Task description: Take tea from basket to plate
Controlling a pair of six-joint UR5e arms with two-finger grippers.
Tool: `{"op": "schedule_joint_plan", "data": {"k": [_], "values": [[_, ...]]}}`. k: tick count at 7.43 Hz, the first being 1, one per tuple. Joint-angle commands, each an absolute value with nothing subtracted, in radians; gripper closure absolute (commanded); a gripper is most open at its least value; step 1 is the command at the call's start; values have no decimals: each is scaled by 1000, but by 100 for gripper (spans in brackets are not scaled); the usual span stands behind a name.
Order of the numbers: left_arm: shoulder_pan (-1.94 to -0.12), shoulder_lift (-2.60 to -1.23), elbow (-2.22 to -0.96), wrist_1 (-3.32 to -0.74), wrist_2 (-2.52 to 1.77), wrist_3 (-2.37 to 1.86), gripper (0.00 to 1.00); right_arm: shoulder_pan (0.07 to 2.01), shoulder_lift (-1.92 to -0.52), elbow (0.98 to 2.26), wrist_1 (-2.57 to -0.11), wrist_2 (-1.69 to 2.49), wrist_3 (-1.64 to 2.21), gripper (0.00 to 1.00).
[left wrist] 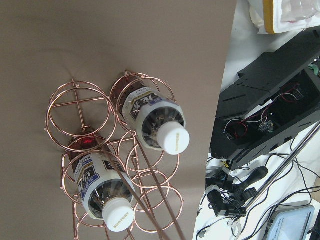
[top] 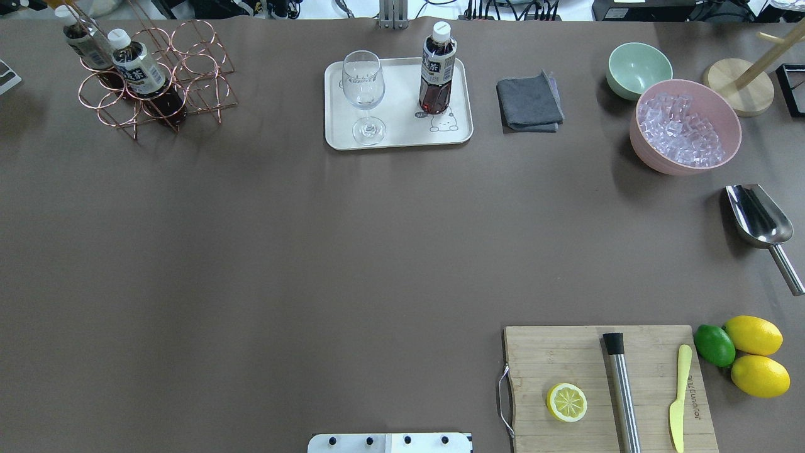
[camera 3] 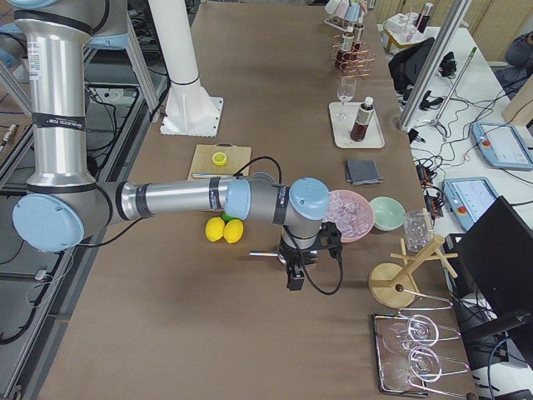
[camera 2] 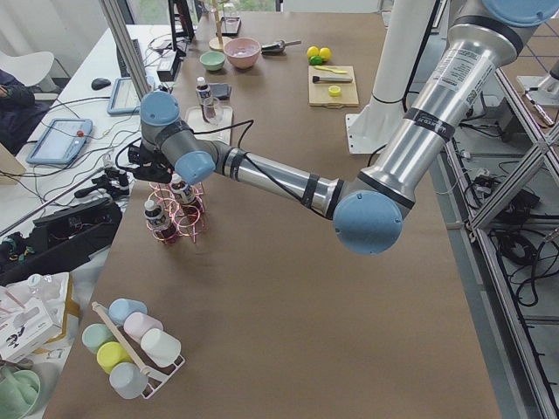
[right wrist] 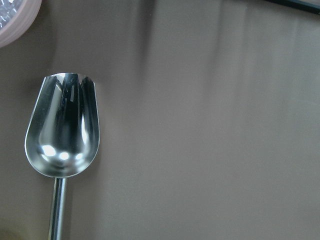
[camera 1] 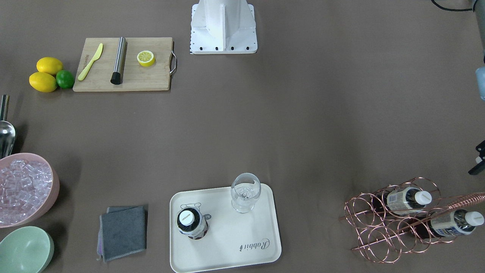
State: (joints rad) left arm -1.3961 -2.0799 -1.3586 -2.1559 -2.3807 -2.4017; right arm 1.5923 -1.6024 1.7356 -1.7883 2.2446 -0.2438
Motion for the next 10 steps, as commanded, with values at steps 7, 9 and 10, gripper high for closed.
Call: {"op": "schedule_joint_plan", "data": {"k": [7, 9, 10], "values": [[-1454, -1850, -1592, -2151, -2478, -1971, 2, 1591, -1578, 1743, -1773, 2266, -244, 0], [-1457, -1731, -1690, -2123, -2520, -1640, 2, 1591, -1577, 1744, -1772, 2264, -242, 0], [-1456, -1670, -1710, -2120, -2520, -1442, 2, 1591, -1577, 1744, -1772, 2264, -244, 0]]}}
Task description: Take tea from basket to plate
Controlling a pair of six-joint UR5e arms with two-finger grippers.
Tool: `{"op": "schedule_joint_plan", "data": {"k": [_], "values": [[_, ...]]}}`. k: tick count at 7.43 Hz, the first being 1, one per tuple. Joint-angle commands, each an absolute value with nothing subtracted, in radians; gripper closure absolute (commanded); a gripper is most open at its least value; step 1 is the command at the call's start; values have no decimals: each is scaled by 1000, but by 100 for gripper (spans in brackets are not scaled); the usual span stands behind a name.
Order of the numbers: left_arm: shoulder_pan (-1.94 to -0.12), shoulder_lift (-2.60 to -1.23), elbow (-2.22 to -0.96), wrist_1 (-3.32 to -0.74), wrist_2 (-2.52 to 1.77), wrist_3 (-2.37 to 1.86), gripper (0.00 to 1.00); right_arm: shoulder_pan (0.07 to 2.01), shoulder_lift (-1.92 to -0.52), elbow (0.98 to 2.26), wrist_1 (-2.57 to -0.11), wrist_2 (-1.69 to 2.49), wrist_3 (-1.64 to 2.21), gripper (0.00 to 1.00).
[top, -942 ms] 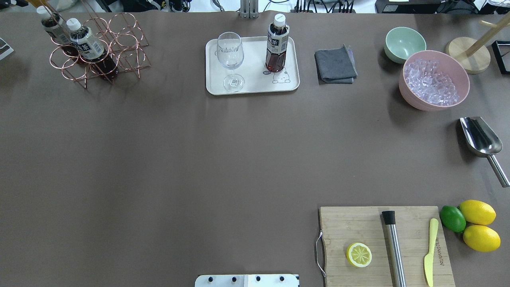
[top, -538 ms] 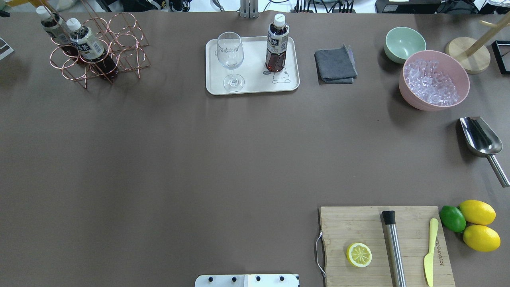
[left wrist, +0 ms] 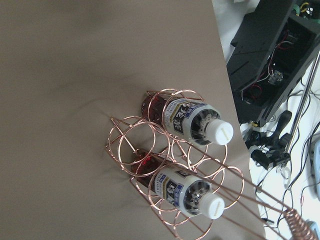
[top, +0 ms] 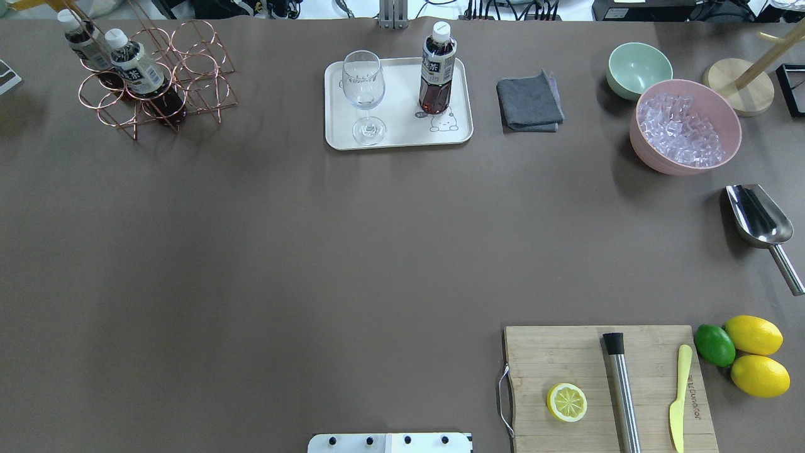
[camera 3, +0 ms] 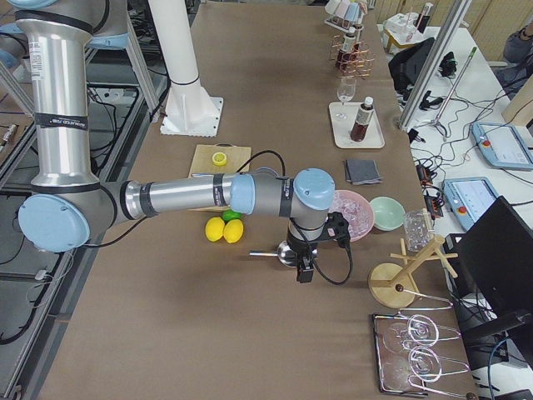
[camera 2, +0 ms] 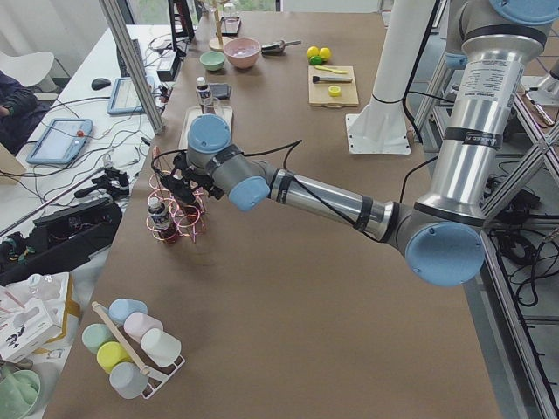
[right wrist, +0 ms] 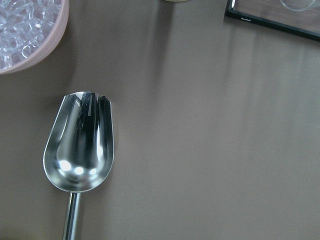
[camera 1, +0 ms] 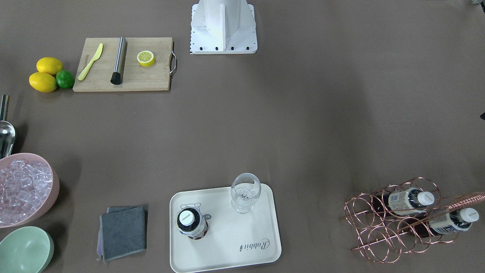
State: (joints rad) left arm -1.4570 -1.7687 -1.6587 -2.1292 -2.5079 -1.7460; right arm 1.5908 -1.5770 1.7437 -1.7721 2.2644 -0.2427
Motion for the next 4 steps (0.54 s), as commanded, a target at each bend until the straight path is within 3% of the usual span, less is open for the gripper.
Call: {"op": "schedule_joint_plan", "data": {"k": [1, 4], "values": [[-1463, -1616, -1706, -2120, -2520, -1292, 2, 1592, -1577, 1744, -1772, 2264, -244, 0], [-1488, -1534, -1614, -2068, -2519, -788, 2, 1591, -1577, 1743, -1772, 2263, -244, 0]]}}
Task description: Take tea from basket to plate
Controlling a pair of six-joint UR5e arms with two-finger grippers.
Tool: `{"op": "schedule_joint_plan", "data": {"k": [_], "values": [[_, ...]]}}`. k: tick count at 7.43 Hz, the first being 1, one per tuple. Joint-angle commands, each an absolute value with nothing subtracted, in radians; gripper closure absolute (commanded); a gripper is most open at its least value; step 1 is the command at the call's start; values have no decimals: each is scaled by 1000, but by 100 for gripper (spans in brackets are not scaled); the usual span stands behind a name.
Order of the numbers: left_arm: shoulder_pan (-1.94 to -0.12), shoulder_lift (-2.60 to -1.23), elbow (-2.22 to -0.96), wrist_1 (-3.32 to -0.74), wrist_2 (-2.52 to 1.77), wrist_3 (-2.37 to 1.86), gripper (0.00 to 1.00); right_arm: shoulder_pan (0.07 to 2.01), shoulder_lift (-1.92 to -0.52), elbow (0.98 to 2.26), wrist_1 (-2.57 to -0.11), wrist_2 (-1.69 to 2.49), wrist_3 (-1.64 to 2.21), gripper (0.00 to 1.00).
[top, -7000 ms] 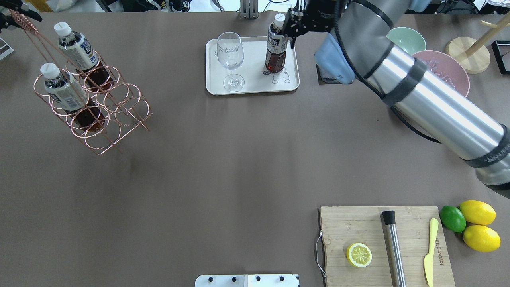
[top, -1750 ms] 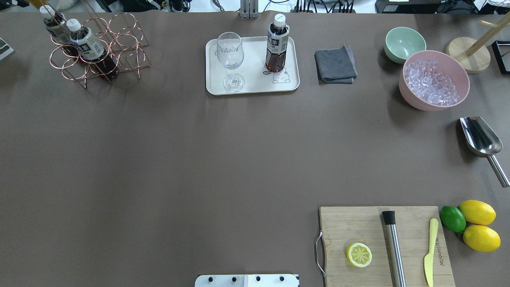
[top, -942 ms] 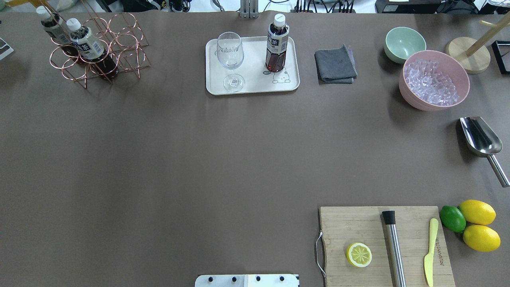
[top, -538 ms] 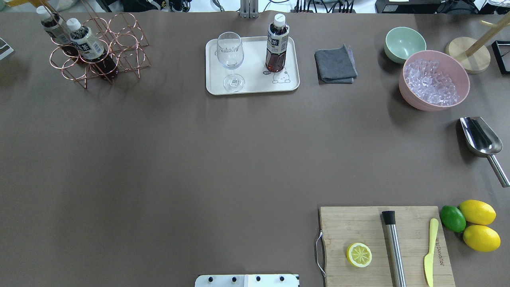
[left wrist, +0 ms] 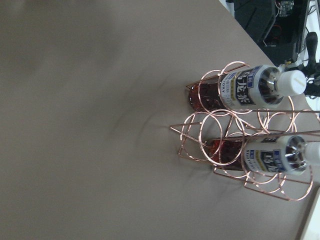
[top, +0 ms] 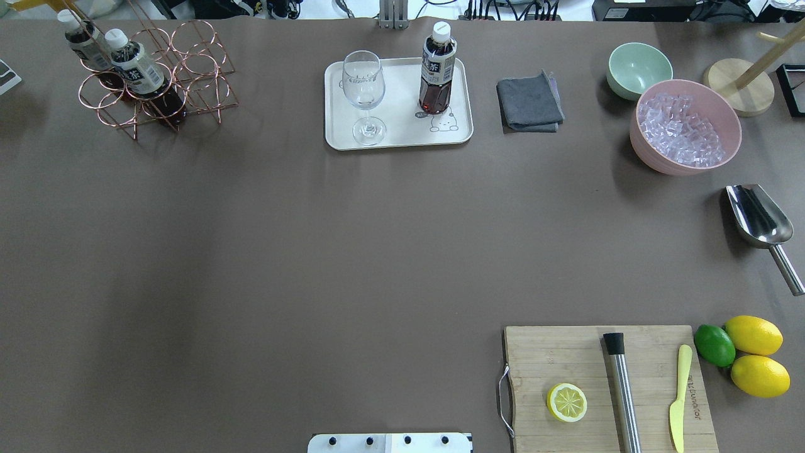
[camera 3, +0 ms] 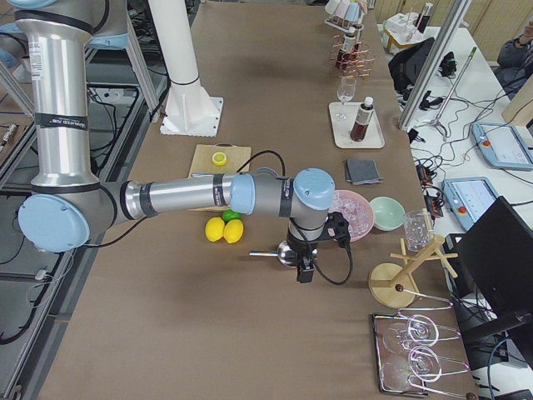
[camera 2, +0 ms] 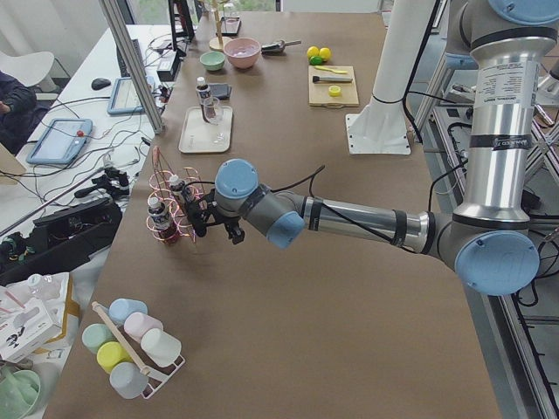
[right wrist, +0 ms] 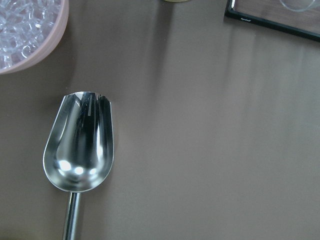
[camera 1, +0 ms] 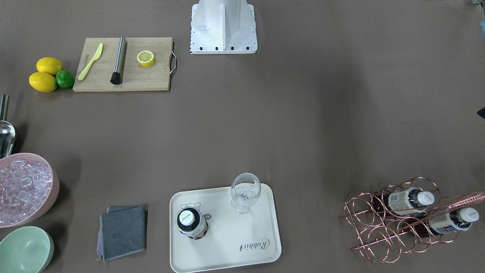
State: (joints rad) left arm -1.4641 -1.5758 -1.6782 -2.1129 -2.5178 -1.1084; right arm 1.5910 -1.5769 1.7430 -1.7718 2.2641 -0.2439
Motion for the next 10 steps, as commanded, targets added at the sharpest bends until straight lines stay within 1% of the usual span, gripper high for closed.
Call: {"op": "schedule_joint_plan", "data": {"k": [1, 2, 3, 4, 5, 6, 8, 9, 10], "values": [[-1489, -1502, -1606, -1998, -2510, -561, 2, 1591, -1577, 1744, -1772, 2263, -242, 0], [-1488, -1502, -1614, -1854, -2505, -417, 2, 1591, -1577, 1746, -1773, 2264, -242, 0], [-1486, -1508, -1646, -1713, -2397, -253, 2, 1591, -1575, 1746, -1772, 2264, -242, 0], [-1494, -1512, -1711, -1577, -2279, -153, 2, 1591, -1575, 1746, -1772, 2264, -241, 0], [-1499, -1514, -1729, -1496, -2261, -32, 2, 1591, -1574, 1747, -1772, 2264, -242, 0], [-1505, -1525, -1729, -1493, -2261, 33, 2, 1591, -1574, 1756, -1773, 2266, -242, 0], [-1522, -1510, -1709, -1494, -2264, 29, 2, 1591, -1577, 1763, -1773, 2266, -242, 0], [-1548, -1512, -1669, -1493, -2269, 31, 2, 1591, -1575, 1769, -1773, 2267, -241, 0], [-1571, -1509, -1663, -1494, -2269, 31, 2, 1591, -1575, 1770, -1773, 2269, -241, 0]]}}
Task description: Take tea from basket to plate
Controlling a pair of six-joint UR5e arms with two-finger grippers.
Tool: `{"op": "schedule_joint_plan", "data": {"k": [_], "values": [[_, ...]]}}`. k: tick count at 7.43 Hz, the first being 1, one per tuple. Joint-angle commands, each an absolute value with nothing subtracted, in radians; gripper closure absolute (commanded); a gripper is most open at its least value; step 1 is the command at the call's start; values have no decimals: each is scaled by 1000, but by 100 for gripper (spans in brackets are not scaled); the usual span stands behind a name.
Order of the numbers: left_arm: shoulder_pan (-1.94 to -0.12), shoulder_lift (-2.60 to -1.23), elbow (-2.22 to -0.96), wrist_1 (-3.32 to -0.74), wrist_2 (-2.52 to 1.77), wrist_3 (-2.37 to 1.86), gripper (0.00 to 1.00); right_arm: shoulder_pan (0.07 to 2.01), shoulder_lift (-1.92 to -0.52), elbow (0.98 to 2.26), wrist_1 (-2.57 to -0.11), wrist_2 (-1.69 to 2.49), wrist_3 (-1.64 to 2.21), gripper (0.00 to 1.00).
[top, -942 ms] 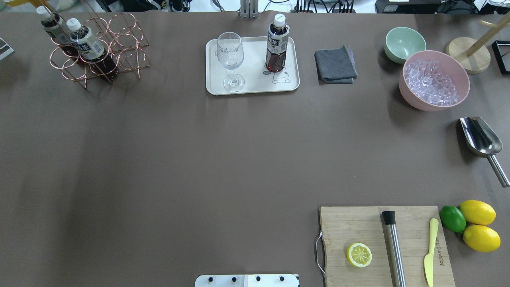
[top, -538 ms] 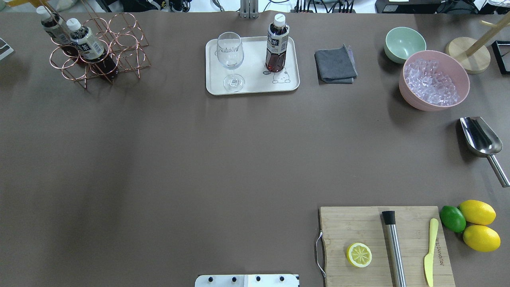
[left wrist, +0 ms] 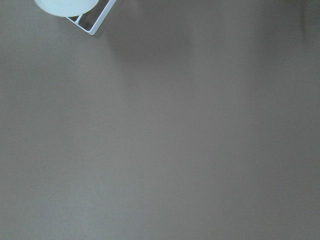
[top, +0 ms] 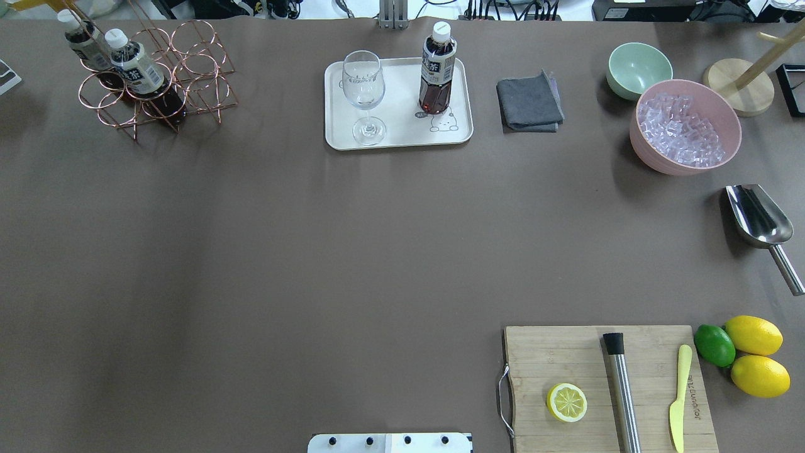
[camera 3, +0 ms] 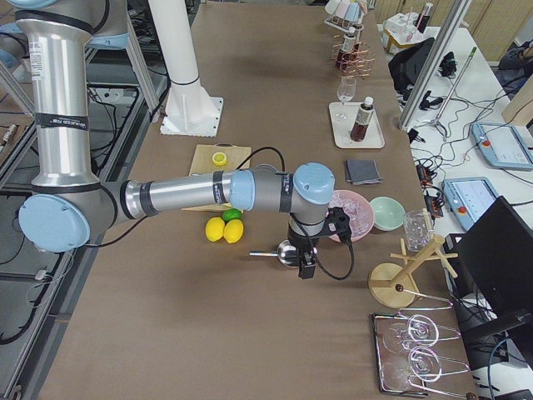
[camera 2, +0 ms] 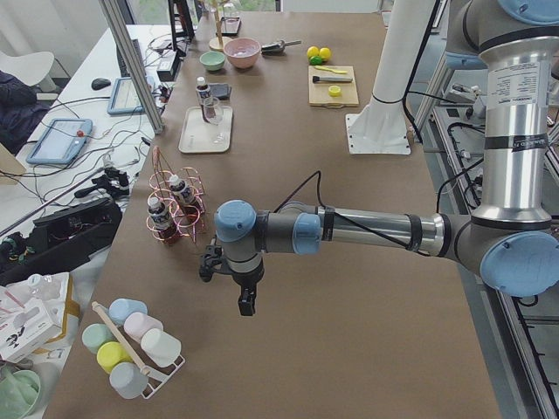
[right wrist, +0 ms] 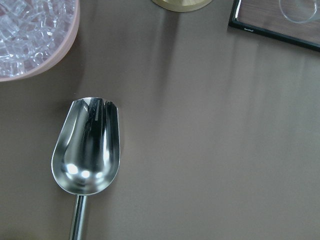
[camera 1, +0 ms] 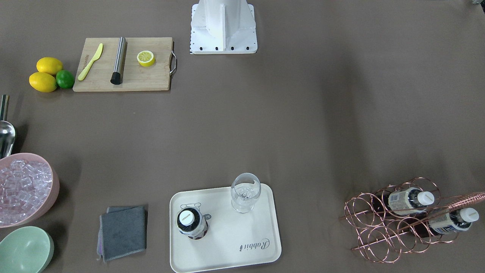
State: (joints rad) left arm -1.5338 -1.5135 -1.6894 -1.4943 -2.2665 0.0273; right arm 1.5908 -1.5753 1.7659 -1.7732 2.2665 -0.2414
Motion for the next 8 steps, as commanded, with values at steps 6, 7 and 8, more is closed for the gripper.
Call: {"op": "schedule_joint_plan", "data": {"k": [6, 7, 8], "values": [[-1575, -1509, -1655, -1503, -2264, 31, 2, 1591, -1575, 1773, -1773, 2270, -241, 0], [-1580, -1509, -1655, -1503, -2264, 31, 2, 1591, -1575, 1775, -1773, 2270, -241, 0], [-1580, -1516, -1654, -1505, -2263, 31, 2, 1591, -1566, 1775, -1773, 2270, -241, 0]]}}
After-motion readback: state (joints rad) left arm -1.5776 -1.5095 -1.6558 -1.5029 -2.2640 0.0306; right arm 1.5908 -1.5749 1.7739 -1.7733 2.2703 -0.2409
